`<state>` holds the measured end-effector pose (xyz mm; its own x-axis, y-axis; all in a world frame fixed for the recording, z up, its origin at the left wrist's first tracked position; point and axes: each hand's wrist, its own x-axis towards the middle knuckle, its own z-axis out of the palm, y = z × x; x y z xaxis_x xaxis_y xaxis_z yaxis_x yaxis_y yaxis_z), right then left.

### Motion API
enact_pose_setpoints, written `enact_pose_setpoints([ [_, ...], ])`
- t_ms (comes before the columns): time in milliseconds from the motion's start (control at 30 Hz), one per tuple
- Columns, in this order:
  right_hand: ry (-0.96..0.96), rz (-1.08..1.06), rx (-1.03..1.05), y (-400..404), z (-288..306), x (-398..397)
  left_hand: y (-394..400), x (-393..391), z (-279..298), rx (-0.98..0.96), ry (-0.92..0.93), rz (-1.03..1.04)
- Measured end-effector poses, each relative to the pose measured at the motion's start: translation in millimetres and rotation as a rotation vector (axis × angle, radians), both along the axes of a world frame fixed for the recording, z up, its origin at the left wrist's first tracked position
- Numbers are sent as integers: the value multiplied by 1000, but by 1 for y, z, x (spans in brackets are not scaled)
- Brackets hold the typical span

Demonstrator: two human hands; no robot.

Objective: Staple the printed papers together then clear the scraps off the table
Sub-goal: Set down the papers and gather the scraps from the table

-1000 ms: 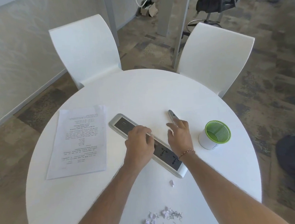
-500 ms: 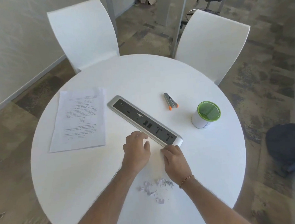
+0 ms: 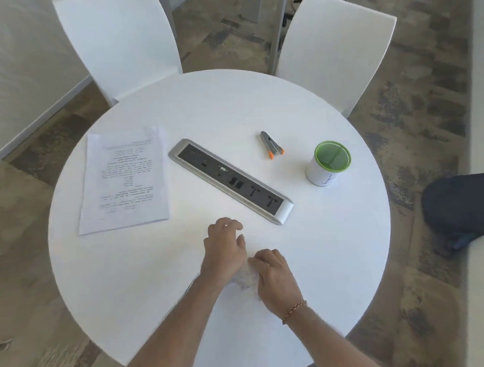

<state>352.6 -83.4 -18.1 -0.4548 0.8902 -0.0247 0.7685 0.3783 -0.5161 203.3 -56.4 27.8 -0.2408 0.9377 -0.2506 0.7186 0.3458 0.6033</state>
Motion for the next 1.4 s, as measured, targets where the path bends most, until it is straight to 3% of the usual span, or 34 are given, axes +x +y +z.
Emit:
enact_pose_setpoints([
  [233, 100, -384, 14, 2, 13, 7, -4, -18, -4, 8, -15, -90],
  [400, 103, -463, -50, 0, 19, 18, -11, -19, -4, 26, -30, -72],
  [767, 39, -385, -107, -5, 20, 47, -49, -9, -6, -35, 73, 148],
  [1000, 35, -390, -274, -3, 13, 46, -77, 2, -11, -180, 169, 261],
  [1100, 75, -402, -321, -4, 9, 40, -84, 11, -16, -212, 152, 260],
  [1400, 169, -179, -411, -8, 12, 14, -76, 45, -22, -100, -50, 149],
])
